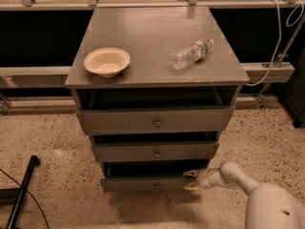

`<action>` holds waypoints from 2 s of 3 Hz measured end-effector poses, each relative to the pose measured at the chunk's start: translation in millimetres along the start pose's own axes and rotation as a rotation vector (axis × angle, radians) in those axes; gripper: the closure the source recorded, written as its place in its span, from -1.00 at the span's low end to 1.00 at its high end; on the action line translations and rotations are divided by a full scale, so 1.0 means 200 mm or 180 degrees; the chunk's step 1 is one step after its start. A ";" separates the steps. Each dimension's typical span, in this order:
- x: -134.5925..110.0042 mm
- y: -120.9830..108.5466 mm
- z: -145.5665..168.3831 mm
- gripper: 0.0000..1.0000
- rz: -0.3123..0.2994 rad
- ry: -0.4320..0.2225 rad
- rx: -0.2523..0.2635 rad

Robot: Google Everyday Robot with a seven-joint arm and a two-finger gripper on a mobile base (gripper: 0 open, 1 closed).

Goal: Open bottom drawer

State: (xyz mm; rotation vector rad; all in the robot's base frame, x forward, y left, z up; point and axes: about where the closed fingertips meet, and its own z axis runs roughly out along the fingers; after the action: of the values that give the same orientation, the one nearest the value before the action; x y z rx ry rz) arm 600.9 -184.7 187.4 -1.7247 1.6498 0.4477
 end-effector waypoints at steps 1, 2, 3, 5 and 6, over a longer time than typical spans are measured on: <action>-0.03 0.15 -0.03 -0.53 0.0099 -0.0192 -0.0200; -0.04 0.16 -0.03 -0.97 0.0100 -0.0212 -0.0229; -0.04 0.16 -0.03 -1.00 0.0100 -0.0213 -0.0229; 0.06 0.15 0.02 -1.00 0.0193 0.0149 -0.0420; 0.09 0.17 0.04 -0.72 0.0209 0.0259 -0.0522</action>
Offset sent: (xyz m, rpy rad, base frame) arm -0.0273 0.0022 0.0015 0.0511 0.0574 0.0319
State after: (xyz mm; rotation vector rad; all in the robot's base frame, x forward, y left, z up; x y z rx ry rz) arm 571.7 -189.8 161.4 -1.8329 1.7741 0.5642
